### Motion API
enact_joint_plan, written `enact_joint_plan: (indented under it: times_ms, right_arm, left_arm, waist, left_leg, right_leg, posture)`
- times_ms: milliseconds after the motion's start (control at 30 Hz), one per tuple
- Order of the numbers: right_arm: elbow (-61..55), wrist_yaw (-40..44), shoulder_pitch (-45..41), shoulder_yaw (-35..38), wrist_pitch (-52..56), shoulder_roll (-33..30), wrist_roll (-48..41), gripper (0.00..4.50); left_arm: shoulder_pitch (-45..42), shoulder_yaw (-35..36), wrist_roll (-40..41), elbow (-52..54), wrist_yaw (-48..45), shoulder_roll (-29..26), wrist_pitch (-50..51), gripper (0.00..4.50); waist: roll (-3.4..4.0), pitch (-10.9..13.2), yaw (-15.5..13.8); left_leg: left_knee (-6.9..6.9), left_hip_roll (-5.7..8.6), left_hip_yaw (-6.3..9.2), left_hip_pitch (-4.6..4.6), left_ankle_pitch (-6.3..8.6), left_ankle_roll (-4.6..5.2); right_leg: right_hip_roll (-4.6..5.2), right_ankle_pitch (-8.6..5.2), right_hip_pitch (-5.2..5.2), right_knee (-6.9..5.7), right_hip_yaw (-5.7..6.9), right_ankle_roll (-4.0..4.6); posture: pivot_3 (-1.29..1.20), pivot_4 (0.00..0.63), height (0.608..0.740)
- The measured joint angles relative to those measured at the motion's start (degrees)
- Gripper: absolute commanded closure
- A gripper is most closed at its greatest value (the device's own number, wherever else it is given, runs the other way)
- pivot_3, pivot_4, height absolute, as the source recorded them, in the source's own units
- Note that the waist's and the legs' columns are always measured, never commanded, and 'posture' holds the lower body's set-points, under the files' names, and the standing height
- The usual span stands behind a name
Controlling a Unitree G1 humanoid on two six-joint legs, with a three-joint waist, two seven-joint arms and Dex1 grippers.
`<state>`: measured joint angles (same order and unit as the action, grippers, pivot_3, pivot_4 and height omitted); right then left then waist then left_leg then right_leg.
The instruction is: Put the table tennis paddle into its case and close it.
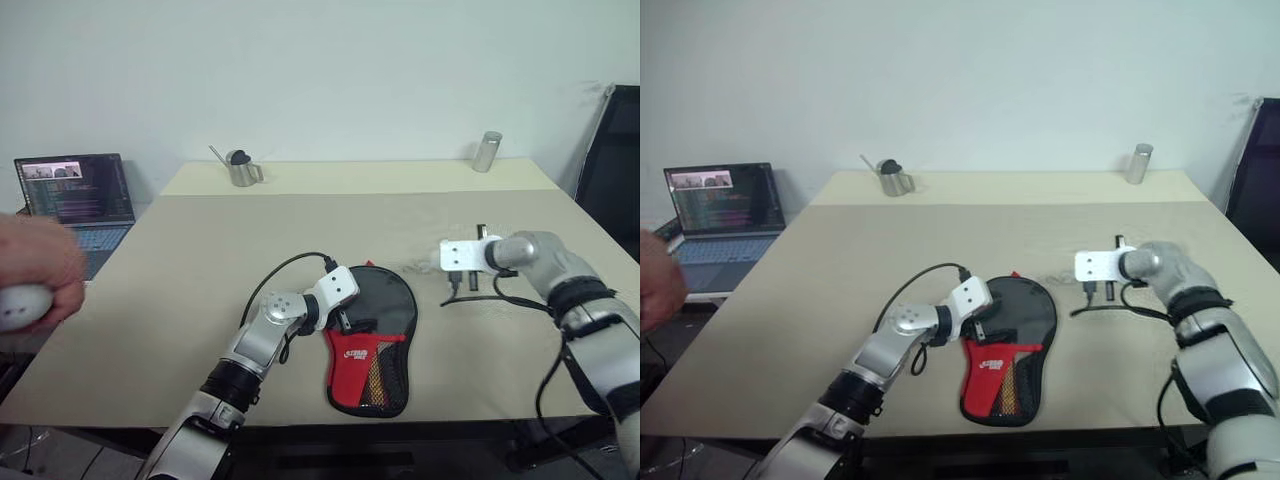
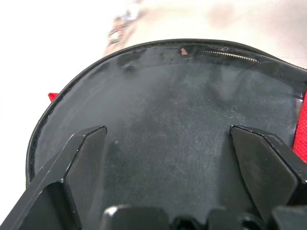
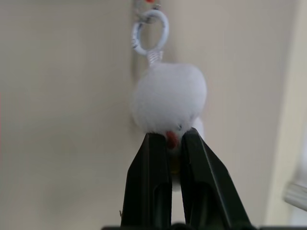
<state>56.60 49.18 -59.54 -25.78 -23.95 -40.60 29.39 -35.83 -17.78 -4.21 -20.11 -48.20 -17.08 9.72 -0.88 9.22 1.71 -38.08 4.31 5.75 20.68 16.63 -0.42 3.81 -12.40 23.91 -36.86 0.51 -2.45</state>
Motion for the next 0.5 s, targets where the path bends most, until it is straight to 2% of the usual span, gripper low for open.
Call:
enact_joint_plan:
  times_ms: [100,267,500]
  right_arm:
    - [-12.67,8.56,8.0,1.54,1.72,-3.26,-5.01,4.49]
    - [-38.94,20.42,23.1,5.41,10.76,-10.5,-14.94,4.49]
    - [-56.9,24.39,34.47,8.04,18.44,-15.27,-17.77,4.49]
  left_arm:
    - [-0.47,-0.51,-0.05,-0.36,-0.02,-0.49,-0.23,0.0]
    - [-1.02,-1.19,-0.22,-0.69,0.1,-0.8,-0.36,0.0]
    - [-1.39,-1.65,-0.22,-1.11,0.2,-0.79,-0.38,0.0]
  waist:
    - [-0.01,0.0,0.09]
    - [0.0,0.0,-0.15]
    - [-0.05,-0.02,-0.37]
  left_leg:
    - [0.01,-0.02,0.03,-0.15,0.01,0.01]
    - [0.04,-0.01,0.23,-0.45,0.04,0.02]
    - [0.09,-0.04,0.26,-0.56,0.06,-0.02]
  right_leg:
    - [0.14,-0.02,-0.18,0.04,0.02,-0.04]
    - [0.23,-0.36,-0.64,0.12,0.1,-0.45]
    - [0.26,-0.44,-0.72,0.11,0.13,-0.41]
  posture:
    - [0.0,0.15,0.74]
    - [0.0,0.15,0.74]
    - [0.0,0.15,0.74]
